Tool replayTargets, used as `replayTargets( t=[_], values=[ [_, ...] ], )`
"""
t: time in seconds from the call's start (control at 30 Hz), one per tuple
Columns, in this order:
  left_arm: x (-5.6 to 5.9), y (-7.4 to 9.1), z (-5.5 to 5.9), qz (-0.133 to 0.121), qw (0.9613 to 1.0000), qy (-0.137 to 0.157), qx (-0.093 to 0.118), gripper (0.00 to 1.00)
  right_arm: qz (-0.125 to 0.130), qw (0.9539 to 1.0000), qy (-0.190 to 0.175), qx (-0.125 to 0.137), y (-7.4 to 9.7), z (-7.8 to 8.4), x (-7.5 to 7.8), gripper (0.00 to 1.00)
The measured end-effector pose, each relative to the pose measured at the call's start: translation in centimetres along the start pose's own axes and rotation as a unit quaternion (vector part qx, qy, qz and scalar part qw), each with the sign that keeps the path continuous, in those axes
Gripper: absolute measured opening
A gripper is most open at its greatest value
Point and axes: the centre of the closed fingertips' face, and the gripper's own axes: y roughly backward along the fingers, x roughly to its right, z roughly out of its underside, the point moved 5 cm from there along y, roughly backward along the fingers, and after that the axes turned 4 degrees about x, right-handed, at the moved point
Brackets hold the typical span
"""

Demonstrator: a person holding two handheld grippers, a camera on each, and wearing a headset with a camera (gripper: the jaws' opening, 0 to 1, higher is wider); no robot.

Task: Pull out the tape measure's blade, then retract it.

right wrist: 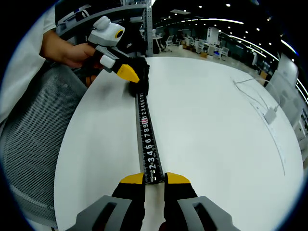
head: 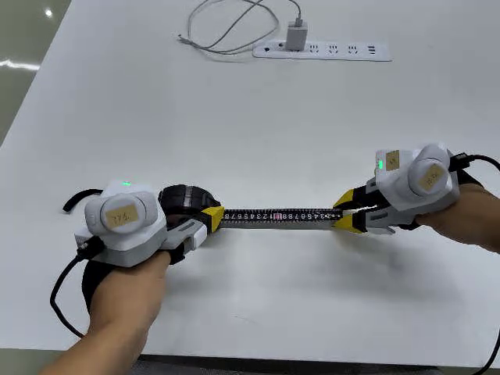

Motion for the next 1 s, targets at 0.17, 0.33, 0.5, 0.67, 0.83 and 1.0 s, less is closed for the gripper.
replayTargets(
  t=[0.17, 0.33, 0.5, 0.67, 0.83, 1.0],
  values=[
    [0.0, 0.0, 0.0, 0.0, 1.0, 0.0, 0.001, 0.56, -0.002, 1.0, 0.001, 0.005, -0.8, -0.8, -0.2, 0.1],
    [-0.1, 0.0, 0.1, 0.001, 1.0, 0.001, 0.001, 0.56, -0.006, 0.9999, 0.0, 0.011, -1.2, -1.2, -0.3, 0.1],
    [-0.2, -0.1, 0.1, 0.002, 1.0, 0.002, 0.001, 0.56, -0.008, 0.9998, -0.001, 0.016, -1.5, -1.6, -0.3, 0.1],
    [-0.1, -0.1, 0.0, 0.002, 1.0, 0.004, 0.001, 0.56, -0.011, 0.9998, -0.001, 0.019, -1.9, -2.0, -0.3, 0.1],
    [-0.2, -0.1, 0.1, 0.003, 1.0, 0.005, 0.002, 0.56, -0.016, 0.9995, -0.011, 0.024, -2.3, -2.5, -0.4, 0.11],
    [-0.2, -0.1, 0.0, 0.005, 1.0, 0.007, 0.002, 0.56, -0.021, 0.9993, -0.01, 0.029, -2.9, -3.1, -0.4, 0.11]
  ],
)
